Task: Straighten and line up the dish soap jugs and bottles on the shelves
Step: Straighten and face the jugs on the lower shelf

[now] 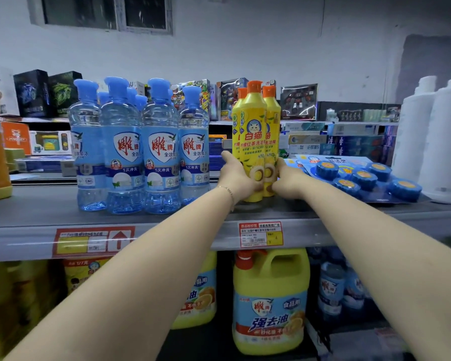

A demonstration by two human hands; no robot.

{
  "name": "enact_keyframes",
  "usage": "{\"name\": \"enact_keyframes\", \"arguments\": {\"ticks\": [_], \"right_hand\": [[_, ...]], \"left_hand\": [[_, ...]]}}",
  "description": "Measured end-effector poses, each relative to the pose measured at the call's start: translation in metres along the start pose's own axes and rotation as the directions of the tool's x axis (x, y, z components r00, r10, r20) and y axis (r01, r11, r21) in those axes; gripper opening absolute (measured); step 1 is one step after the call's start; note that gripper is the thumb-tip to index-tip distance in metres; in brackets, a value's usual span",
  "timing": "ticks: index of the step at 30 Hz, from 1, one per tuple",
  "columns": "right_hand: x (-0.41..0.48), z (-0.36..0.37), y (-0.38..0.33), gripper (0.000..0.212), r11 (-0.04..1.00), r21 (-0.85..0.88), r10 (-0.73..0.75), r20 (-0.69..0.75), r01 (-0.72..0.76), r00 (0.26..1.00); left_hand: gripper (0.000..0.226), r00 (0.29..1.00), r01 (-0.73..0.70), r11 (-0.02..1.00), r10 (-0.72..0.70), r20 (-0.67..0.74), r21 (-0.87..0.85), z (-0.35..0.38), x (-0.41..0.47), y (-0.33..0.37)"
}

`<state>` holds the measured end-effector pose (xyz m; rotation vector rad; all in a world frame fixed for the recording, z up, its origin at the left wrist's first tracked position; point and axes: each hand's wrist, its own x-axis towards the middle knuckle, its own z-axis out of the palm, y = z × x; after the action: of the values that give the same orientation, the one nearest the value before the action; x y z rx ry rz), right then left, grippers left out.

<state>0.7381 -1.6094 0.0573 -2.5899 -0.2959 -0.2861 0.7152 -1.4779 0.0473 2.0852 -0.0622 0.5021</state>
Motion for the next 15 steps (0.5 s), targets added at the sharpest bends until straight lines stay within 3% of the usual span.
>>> {"name": "enact_keyframes", "arguments": {"ticks": [3, 7, 9, 11, 15], "right_hand": [[-0.013, -0.008, -0.004, 0.032, 0.971, -0.238, -0.024, -0.02, 0.019, 0.999], [-0.04, -0.008, -0.008, 0.021, 0.939, -0.32, -0.196, -0.201, 0.125, 0.96], [-0.063, -0.001, -0.009, 0.021, 0.911, -0.334, -0.36, -0.356, 0.242, 0.863], [-0.088, 0.011, -0.01, 0.016, 0.871, -0.31, -0.491, -0.5, 0.382, 0.713], [-0.129, 0.033, -0.026, 0.014, 0.744, -0.305, -0.648, -0.544, 0.594, 0.533]], "left_hand": [[0.064, 0.998, -0.034, 0.989, 0.027, 0.049, 0.146, -0.005, -0.01, 0.005], [0.034, 0.974, -0.222, 0.921, 0.198, 0.108, 0.32, -0.024, -0.044, 0.01], [0.029, 0.933, -0.356, 0.874, 0.354, 0.066, 0.33, -0.038, -0.073, 0.005], [0.024, 0.872, -0.467, 0.816, 0.488, 0.027, 0.34, -0.053, -0.104, -0.006], [0.023, 0.782, -0.574, 0.693, 0.622, 0.041, 0.437, -0.075, -0.148, -0.026]]}}
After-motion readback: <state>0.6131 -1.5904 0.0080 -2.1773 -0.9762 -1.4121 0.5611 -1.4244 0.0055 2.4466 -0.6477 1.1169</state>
